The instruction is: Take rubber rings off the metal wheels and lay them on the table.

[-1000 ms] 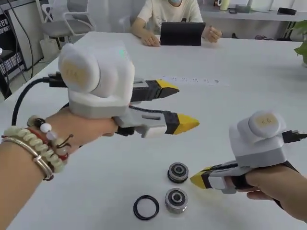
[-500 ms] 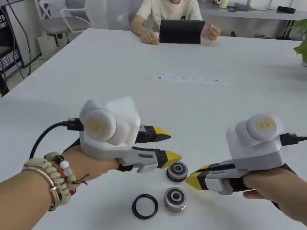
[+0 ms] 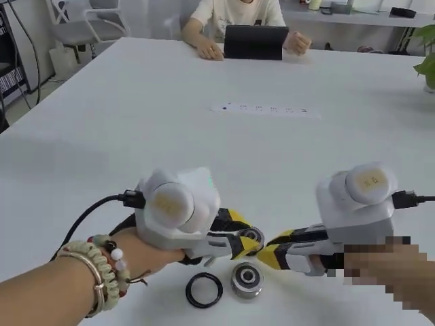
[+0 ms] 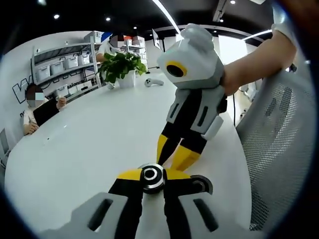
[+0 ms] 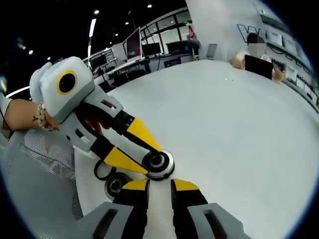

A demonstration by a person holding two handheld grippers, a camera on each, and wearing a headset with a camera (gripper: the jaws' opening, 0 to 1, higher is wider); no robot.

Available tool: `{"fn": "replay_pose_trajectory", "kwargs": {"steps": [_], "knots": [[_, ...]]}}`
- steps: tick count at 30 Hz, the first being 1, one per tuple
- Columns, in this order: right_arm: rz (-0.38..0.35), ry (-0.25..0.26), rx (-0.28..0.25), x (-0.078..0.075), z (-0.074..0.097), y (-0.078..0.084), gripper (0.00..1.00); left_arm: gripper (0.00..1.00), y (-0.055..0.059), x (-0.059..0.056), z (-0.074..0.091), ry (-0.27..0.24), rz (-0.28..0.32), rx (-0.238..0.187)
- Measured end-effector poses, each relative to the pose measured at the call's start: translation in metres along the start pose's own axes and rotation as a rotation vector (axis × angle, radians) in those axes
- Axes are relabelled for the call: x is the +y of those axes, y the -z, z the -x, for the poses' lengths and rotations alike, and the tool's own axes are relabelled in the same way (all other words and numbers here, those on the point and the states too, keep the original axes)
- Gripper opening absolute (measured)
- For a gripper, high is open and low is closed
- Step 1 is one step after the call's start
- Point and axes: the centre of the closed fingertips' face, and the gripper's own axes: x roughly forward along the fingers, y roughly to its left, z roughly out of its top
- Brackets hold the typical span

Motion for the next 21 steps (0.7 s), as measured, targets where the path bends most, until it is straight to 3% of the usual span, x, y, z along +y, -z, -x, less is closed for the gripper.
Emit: {"fn": "replay_pose_trajectory", "kwargs": {"steps": [6, 13, 21], "knots": [[0.012, -0.004, 0.007, 0.0014, -0.0004, 0.0005, 0.15, 0.09, 0.0029, 0.0087, -0.0002, -0.044, 0.079, -0.004], [0.018, -0.006, 0.005, 0.0023, -0.0017, -0.0003, 0.17, 0.07, 0.0045, 0.0058, -0.0014, -0.035, 0.128, -0.010], [0.050, 0.006, -0.010, 0.0039, -0.0053, -0.0034, 0.20, 0.07, 0.0054, 0.0052, -0.0004, -0.026, 0.127, -0.006]]}}
